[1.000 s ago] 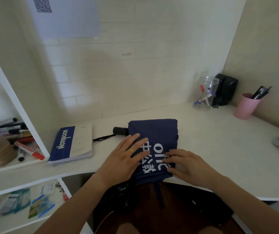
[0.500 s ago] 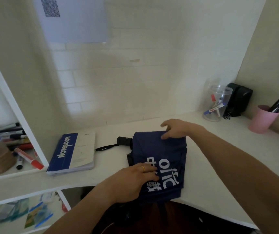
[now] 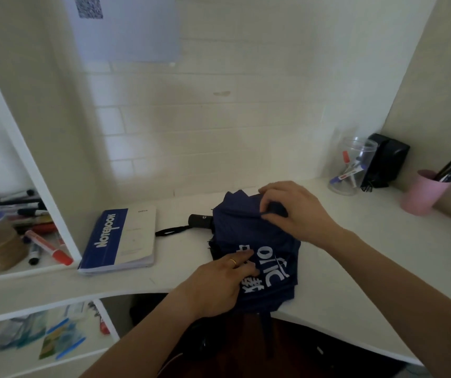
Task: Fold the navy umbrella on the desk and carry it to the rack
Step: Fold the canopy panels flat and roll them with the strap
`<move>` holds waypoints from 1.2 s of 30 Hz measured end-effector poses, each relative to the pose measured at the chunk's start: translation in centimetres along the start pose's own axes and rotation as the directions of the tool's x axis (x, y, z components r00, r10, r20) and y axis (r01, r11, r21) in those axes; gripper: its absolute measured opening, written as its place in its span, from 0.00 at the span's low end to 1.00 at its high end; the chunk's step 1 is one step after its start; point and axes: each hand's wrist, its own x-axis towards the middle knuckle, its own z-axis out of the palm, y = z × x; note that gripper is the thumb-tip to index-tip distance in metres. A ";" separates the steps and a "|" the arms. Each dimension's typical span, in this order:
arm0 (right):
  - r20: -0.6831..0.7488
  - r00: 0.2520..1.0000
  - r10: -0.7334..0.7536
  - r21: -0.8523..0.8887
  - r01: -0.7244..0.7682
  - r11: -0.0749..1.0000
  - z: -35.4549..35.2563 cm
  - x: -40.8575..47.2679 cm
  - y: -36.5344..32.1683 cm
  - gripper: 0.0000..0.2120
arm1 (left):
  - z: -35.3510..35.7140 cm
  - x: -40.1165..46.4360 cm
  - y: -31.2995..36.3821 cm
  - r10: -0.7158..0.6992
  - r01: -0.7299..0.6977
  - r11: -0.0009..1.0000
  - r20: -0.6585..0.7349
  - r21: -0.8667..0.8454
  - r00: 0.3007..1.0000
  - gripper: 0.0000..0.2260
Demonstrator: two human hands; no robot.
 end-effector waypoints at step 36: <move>0.100 0.965 -0.241 -0.279 0.260 0.924 6.0 -12.2 -2.7 0.13 | 0.7 -2.6 2.0 -0.190 0.091 0.971 -0.480 -0.221 0.857 0.24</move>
